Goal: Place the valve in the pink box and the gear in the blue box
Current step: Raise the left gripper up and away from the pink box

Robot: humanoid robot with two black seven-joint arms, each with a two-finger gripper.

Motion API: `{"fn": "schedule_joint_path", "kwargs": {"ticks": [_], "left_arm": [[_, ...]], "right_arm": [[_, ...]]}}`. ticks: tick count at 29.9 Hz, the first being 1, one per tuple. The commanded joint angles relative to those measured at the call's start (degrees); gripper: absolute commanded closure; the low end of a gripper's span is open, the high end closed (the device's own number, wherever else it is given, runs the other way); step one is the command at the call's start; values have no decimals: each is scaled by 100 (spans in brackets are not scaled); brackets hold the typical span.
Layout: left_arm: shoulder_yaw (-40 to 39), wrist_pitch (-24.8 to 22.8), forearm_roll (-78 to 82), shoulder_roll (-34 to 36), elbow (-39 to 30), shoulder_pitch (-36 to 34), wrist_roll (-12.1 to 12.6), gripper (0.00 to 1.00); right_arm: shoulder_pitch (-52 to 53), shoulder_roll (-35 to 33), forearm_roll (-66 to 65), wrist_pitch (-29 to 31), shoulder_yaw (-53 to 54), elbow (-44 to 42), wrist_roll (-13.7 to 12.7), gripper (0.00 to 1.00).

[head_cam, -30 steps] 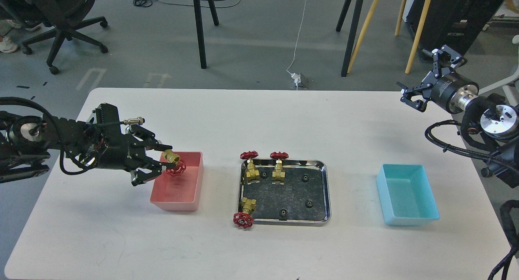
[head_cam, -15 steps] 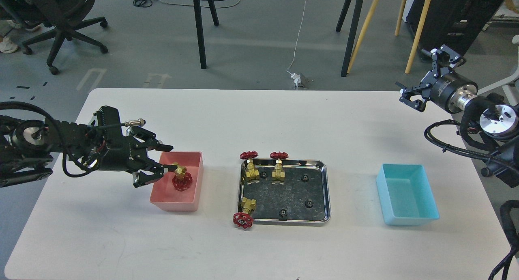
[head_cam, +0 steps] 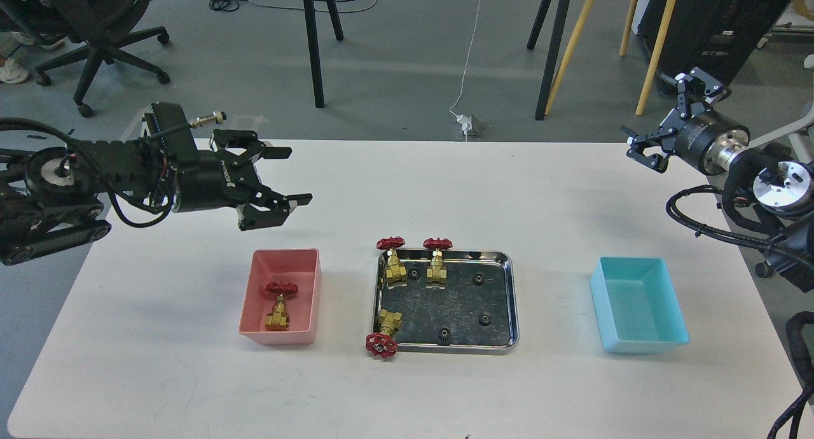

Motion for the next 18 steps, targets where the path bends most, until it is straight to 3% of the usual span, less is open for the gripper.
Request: {"fn": "schedule_joint_path", "kwargs": {"ticks": [1, 9, 18], "left_arm": [[-774, -363, -1249, -6, -221, 169, 0, 14], [-2152, -837, -4019, -506, -318, 705, 0, 14], [-5289, -2857, -5199, -1025, -300, 1997, 0, 10]], "right_arm": [[45, -131, -43, 0, -118, 31, 0, 1], [132, -693, -60, 0, -715, 733, 0, 1], [484, -1581, -1876, 0, -1173, 1866, 0, 1]]}}
